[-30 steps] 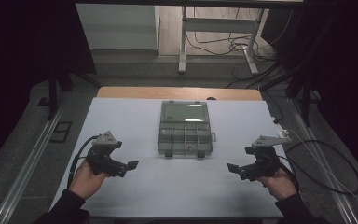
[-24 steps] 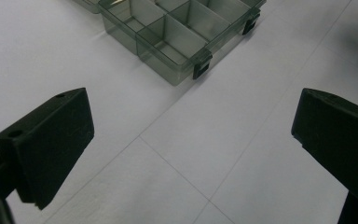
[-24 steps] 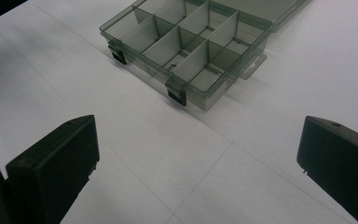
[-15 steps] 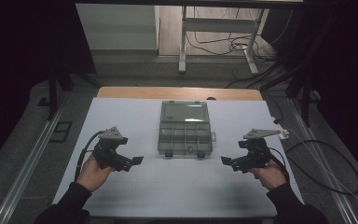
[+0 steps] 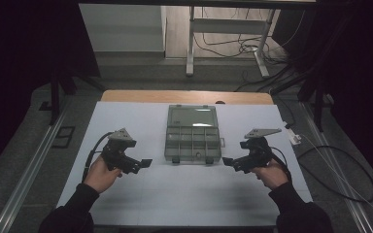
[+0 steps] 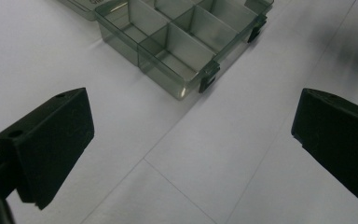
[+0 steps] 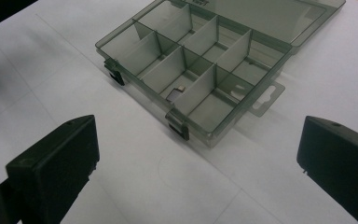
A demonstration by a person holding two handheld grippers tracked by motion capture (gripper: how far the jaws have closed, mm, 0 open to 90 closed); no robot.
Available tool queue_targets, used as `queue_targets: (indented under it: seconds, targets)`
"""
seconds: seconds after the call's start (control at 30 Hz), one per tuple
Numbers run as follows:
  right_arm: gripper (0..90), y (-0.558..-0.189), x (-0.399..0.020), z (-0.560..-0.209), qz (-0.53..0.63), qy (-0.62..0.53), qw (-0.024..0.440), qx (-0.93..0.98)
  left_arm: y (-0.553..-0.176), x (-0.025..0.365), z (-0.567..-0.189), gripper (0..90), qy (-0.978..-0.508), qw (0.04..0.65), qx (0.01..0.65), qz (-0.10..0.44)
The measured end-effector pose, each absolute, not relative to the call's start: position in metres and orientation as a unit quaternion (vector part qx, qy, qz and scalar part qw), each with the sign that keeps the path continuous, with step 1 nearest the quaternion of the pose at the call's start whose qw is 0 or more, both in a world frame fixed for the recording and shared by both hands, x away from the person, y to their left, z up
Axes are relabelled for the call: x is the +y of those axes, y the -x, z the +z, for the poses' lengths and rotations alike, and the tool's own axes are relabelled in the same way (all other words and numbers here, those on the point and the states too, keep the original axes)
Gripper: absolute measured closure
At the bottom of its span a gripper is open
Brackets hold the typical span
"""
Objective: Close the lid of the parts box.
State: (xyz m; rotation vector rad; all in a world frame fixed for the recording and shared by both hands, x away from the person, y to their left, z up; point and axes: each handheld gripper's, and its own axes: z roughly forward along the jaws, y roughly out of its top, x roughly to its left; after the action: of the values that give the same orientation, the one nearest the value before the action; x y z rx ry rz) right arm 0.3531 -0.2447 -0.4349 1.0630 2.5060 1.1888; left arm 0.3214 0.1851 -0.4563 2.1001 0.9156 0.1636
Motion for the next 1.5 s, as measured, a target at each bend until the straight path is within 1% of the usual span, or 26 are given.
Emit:
queue_targets:
  seconds: [0.2,0.47,1.2,1.5]
  targets:
    - [0.0,-0.362,-0.239,-0.435,0.401,-0.359,0.084,0.838,-0.332,0.185,-0.457,0.0,-0.83,0.415,0.369,0.057]
    - [0.0,-0.376,-0.229,-0.434,0.4,-0.36,0.089,0.838,-0.343,0.177,-0.457,0.0,-0.837,0.416,0.352,0.047]
    - [0.0,-0.408,-0.216,-0.443,0.389,-0.371,0.093,0.838,-0.365,0.168,-0.462,0.0,-0.841,0.408,0.353,0.049]
    - [0.0,-0.419,-0.211,-0.447,0.384,-0.375,0.09,0.839,-0.374,0.166,-0.463,0.0,-0.826,0.423,0.371,0.041]
